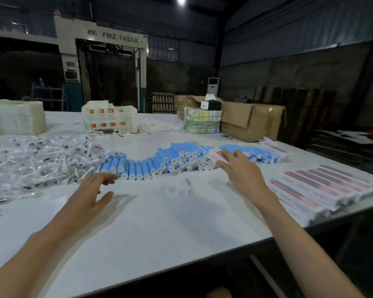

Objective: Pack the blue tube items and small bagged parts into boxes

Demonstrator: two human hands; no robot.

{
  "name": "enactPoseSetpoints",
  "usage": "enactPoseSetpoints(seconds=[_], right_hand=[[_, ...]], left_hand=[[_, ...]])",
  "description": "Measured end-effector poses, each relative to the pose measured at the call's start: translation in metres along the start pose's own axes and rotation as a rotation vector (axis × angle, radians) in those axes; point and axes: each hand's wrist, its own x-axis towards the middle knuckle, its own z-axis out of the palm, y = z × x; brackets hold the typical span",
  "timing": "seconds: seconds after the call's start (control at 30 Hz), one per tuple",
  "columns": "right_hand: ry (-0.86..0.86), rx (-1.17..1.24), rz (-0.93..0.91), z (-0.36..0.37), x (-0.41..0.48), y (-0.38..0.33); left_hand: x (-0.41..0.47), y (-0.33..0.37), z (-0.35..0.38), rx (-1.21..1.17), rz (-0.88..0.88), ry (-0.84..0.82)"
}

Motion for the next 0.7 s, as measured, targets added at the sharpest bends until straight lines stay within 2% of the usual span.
enactPoseSetpoints(seconds=[0.13,0.33,0.47,0.7], right_hand=[[-0.021,-0.344,0.122,-0.016,-0.021,0.064],[-0.039,-0.635,0.164,-0.028,-0.052,0.118],[-0.065,-0.627,0.231,-0.026,-0.059,0.127],[-0.080,-0.627,0.243,-0.021,-0.056,0.123]], left_hand=[[0.000,-0.002,-0.001,0.014,0.035,-0.015],[-0.001,-0.001,0.000,0.011,0.009,-0.045],[-0.003,0.000,-0.003,0.030,0.012,-0.058],[-0.003,0.000,-0.006,0.032,0.009,-0.079]])
